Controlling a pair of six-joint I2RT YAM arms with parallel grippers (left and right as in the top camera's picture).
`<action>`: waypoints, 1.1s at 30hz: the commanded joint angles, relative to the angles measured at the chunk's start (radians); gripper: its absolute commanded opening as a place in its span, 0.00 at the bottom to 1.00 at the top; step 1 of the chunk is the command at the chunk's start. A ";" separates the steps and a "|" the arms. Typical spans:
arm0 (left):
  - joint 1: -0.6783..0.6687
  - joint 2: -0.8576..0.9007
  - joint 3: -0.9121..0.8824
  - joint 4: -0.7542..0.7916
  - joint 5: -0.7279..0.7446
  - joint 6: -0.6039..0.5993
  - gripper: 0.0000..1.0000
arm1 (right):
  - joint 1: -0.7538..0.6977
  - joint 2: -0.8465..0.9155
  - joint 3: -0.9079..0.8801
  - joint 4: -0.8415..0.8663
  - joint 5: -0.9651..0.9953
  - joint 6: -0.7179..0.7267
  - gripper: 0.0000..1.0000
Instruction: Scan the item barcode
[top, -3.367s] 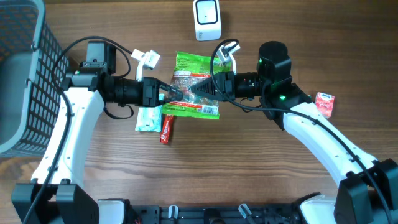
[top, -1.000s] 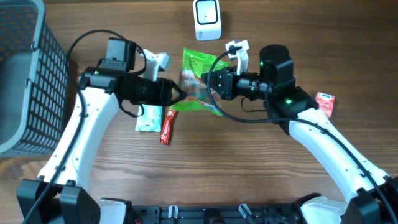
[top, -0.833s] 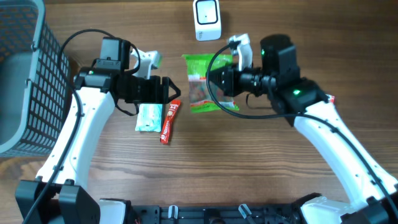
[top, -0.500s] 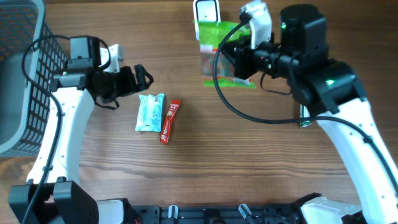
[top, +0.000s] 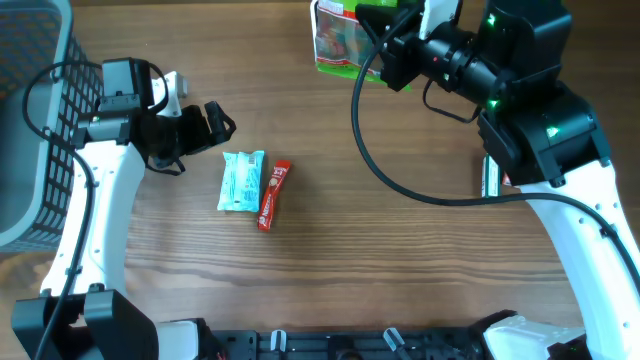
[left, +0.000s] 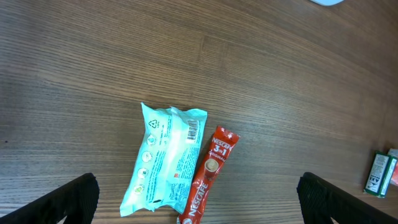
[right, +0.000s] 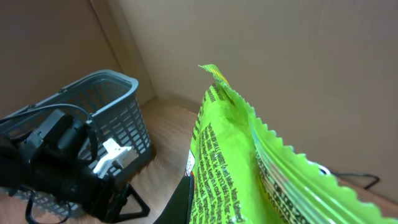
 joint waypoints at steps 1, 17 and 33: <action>0.004 0.005 0.002 0.002 -0.006 -0.009 1.00 | 0.002 0.019 0.015 -0.050 -0.022 0.014 0.04; -0.008 0.003 0.002 0.101 0.810 0.150 1.00 | 0.000 0.101 0.014 -0.265 -0.344 0.222 0.04; -0.191 0.003 0.002 0.292 1.232 0.185 0.95 | 0.000 0.121 0.014 -0.196 -0.443 0.322 0.04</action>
